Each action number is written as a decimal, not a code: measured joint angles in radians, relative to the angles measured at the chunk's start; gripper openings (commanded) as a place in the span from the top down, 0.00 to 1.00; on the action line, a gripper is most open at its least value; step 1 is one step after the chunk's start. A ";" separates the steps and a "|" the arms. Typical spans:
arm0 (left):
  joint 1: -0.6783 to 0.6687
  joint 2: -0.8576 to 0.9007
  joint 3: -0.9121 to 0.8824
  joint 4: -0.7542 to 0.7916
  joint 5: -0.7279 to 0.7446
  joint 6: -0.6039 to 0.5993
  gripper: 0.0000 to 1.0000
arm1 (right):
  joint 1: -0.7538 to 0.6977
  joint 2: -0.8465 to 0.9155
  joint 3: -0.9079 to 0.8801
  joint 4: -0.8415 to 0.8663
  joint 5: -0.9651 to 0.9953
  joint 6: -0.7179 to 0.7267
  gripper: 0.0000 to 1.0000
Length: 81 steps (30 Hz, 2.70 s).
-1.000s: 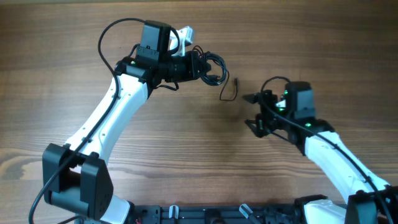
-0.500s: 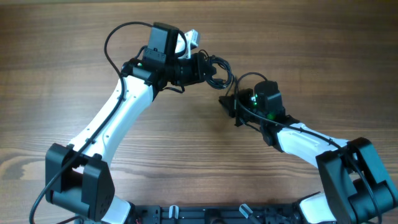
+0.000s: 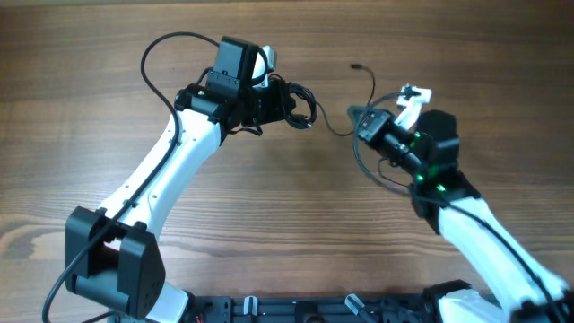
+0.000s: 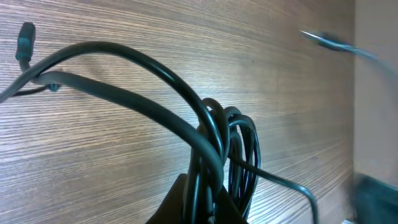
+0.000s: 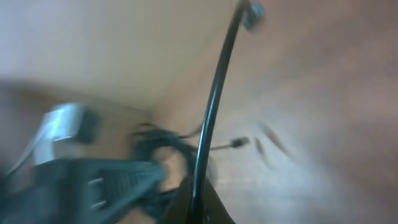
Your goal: Untangle cables
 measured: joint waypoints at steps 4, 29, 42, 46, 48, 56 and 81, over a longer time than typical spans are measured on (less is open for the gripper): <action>-0.016 0.000 0.000 0.000 -0.006 0.009 0.96 | 0.000 -0.071 0.000 0.004 0.000 -0.078 0.95; -0.211 0.000 0.000 0.009 -0.102 0.084 0.96 | 0.000 -0.103 -0.001 -0.040 -0.099 -0.176 0.95; -0.162 0.000 0.000 -0.014 -0.232 0.053 0.96 | 0.000 -0.233 -0.001 -0.120 -0.167 -0.127 0.96; -0.143 0.000 0.000 -0.009 -0.230 0.038 0.96 | 0.000 -0.232 -0.001 -0.122 -0.230 -0.035 0.96; -0.144 0.000 0.000 0.006 -0.219 0.033 0.96 | 0.000 -0.224 -0.001 -0.122 -0.259 0.027 0.96; -0.160 0.000 0.000 0.057 -0.189 -0.004 0.96 | 0.000 -0.113 -0.001 -0.023 -0.384 0.216 0.96; -0.221 0.000 0.000 0.061 -0.231 -0.011 0.96 | 0.000 -0.055 -0.002 0.131 -0.450 0.366 0.96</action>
